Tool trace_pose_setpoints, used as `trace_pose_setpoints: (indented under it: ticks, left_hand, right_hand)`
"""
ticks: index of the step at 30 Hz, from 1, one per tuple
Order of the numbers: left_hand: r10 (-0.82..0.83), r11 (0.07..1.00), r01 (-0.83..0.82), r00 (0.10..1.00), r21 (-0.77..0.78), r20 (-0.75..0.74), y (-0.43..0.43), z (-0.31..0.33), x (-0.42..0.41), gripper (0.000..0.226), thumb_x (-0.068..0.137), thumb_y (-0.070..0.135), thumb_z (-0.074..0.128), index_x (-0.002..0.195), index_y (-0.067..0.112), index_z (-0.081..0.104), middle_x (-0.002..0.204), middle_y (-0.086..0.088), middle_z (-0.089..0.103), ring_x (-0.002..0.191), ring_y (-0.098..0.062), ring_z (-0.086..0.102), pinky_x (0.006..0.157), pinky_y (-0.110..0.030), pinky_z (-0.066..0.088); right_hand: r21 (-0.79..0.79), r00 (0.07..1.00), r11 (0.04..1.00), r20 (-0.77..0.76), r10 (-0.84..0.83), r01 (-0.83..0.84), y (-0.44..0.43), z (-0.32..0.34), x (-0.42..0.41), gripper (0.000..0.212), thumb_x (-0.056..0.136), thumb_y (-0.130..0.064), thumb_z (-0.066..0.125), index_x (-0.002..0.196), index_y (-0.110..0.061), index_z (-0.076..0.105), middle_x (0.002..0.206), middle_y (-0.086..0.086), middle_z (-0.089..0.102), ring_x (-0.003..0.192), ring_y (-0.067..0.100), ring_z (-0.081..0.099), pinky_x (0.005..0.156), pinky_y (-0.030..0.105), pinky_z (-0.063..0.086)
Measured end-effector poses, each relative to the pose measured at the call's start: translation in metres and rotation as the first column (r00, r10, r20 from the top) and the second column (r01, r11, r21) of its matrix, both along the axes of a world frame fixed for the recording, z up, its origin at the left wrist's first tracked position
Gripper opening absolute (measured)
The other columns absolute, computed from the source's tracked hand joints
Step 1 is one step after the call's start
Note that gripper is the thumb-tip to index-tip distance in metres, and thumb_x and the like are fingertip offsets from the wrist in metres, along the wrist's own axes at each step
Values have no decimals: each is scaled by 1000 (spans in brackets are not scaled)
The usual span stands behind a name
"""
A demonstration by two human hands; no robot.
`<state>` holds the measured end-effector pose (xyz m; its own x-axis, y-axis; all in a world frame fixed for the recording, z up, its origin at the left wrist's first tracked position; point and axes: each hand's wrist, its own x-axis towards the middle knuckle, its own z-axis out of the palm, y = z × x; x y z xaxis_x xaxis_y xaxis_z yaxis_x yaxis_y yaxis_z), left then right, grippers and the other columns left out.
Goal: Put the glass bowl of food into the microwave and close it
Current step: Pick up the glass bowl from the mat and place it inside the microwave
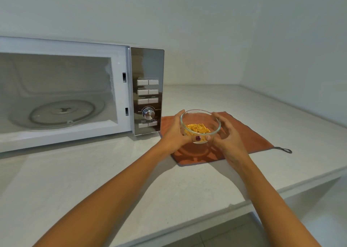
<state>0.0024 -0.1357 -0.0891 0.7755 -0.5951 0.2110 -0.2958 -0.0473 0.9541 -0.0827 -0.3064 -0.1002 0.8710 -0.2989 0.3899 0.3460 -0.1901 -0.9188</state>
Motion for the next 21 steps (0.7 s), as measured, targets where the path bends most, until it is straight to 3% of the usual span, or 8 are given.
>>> trace_pose_setpoints:
  ticks: [3,6,8,11,14,16,18,21]
  left_hand:
    - [17,1000,-17,1000,-15,-8,28,3,-10,99,77,19,79,151,31,15,155,-1,32,135,-21,44,108,-39,46]
    - [30,999,-29,1000,-40,4,57,8,-19,99,75,18,81,150,30,18,138,11,39,115,-2,47,77,-6,52]
    - [62,997,-62,998,-41,18,79,13,-25,97,74,18,81,149,31,20,130,13,39,108,0,46,65,0,49]
    - [127,991,-125,991,-47,36,113,20,-31,99,72,19,83,149,30,23,132,9,44,113,-7,51,75,-9,50]
    - [182,983,-179,982,-49,48,144,26,-36,97,72,17,83,148,28,25,129,10,45,115,-12,50,72,-10,52]
    - [216,975,-214,975,-54,49,166,28,-38,95,73,16,82,149,28,26,136,9,45,117,-12,50,71,-9,54]
    - [253,967,-250,965,-56,62,189,30,-38,95,74,17,81,150,26,25,149,7,40,122,-11,48,72,-7,53]
    - [312,950,-309,948,-51,66,220,32,-36,95,76,20,80,152,26,23,153,8,38,126,-9,43,82,-8,46]
  right_hand:
    - [13,999,999,16,29,-29,24,4,-9,80,56,-20,88,129,-38,59,131,-21,59,110,-11,63,75,20,59]
    - [13,997,998,24,68,-68,51,11,-14,81,54,-22,90,126,-41,59,132,-22,58,111,-12,62,76,18,58]
    - [1,996,996,25,88,-88,69,15,-15,81,53,-23,90,126,-40,59,131,-24,58,108,-15,61,76,18,58]
    - [-18,994,994,14,112,-112,98,21,-11,82,56,-17,90,130,-32,59,131,-22,57,109,-12,60,82,21,59]
    - [-40,989,988,18,147,-146,126,26,-4,74,62,-8,90,128,-26,61,126,-18,62,116,-1,60,85,19,58]
    - [4,979,979,25,204,-204,146,28,2,71,61,-4,89,125,-19,62,126,-3,67,117,14,65,87,30,60]
    - [25,974,974,25,226,-226,169,30,6,74,55,-14,91,123,-15,61,129,9,65,119,27,64,95,49,56]
    - [20,978,978,26,205,-206,202,32,14,72,52,-27,91,117,-18,62,130,7,63,123,29,59,100,56,51]
